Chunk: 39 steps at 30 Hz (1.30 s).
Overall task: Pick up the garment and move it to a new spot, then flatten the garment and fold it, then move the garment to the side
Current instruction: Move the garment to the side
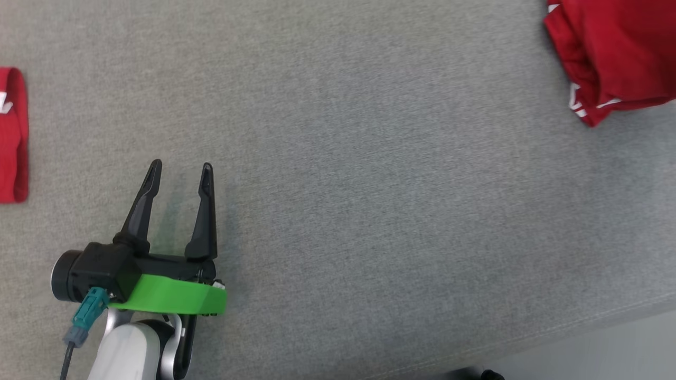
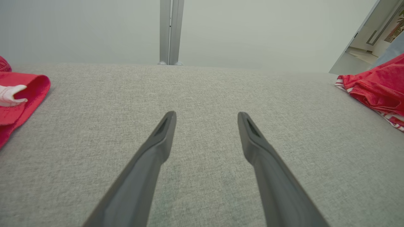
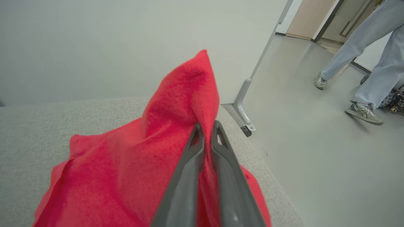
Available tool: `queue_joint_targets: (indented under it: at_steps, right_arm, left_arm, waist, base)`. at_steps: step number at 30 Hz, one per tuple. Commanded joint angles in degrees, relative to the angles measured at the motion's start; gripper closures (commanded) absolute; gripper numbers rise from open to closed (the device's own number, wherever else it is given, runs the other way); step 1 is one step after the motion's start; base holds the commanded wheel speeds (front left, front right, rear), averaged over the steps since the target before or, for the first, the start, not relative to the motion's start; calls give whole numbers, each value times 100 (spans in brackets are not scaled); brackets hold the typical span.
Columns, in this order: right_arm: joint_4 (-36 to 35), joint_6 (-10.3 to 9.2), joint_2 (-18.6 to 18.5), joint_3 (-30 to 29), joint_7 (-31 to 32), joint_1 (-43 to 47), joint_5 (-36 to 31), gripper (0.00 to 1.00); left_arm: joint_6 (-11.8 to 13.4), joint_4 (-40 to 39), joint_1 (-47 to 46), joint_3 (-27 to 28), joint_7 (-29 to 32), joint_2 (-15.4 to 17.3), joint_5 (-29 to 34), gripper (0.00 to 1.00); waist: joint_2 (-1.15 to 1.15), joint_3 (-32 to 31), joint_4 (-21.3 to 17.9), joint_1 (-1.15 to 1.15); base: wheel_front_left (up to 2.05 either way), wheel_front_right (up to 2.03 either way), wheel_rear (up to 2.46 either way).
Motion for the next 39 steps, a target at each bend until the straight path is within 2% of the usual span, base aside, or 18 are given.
queue_joint_targets:
  at_steps: [1,4,5,6,7,8,10,14,20,26,32,39]
  right_arm:
    - [103,-10,-122,-96,-69,-143,-119,100]
    - [313,-10,-283,-316,-134,-266,-379,100]
    - [367,-10,-320,-429,-168,-304,-484,83]
    - [402,-10,-349,-517,-194,-319,-595,56]
    - [431,-10,-375,-632,-217,-334,-730,5]
    - [447,-10,-399,-741,-238,-337,-823,0]
    - [422,-10,-385,-944,-268,-331,-1074,0]
    - [272,-10,-126,-1269,-305,-215,-1440,0]
    - [-220,-10,429,-1236,-297,-29,-1631,0]
    - [-670,-10,861,-689,-297,227,-1345,0]
    - [-947,-10,1227,123,-297,526,-905,0]
    - [-1650,-10,1554,880,-298,1338,-154,0]
  left_arm:
    - [22,-47,-106,-4,11,39,61,0]
    - [21,-82,-145,-47,18,35,72,0]
    - [21,-83,-160,-59,20,32,78,0]
    - [21,-81,-173,-74,25,29,83,0]
    - [24,-77,-180,-89,27,29,89,0]
    - [29,-72,-183,-100,29,30,93,0]
    - [36,-61,-196,-109,22,40,96,0]
    - [63,-23,-201,-88,-14,56,70,0]
    - [102,59,-209,-30,-92,42,-9,0]
    - [123,303,-221,103,-234,14,-153,0]
    - [147,738,-135,292,-391,-47,-320,0]
    - [185,1232,74,451,-469,-205,-434,0]
  waist:
    - [0,291,258,0]
    - [0,389,330,0]
    - [0,413,354,0]
    - [0,431,373,0]
    - [0,445,391,0]
    - [0,455,404,0]
    - [0,464,428,0]
    - [0,434,425,0]
    - [0,244,350,0]
    - [0,-221,361,0]
    - [0,-826,431,0]
    - [0,-1527,601,0]
  base:
    - [0,0,0]
    - [0,0,0]
    - [0,0,0]
    - [0,0,0]
    - [0,0,0]
    - [0,0,0]
    - [0,0,0]
    - [0,0,0]
    - [0,0,0]
    - [0,0,0]
    - [0,0,0]
    - [0,0,0]
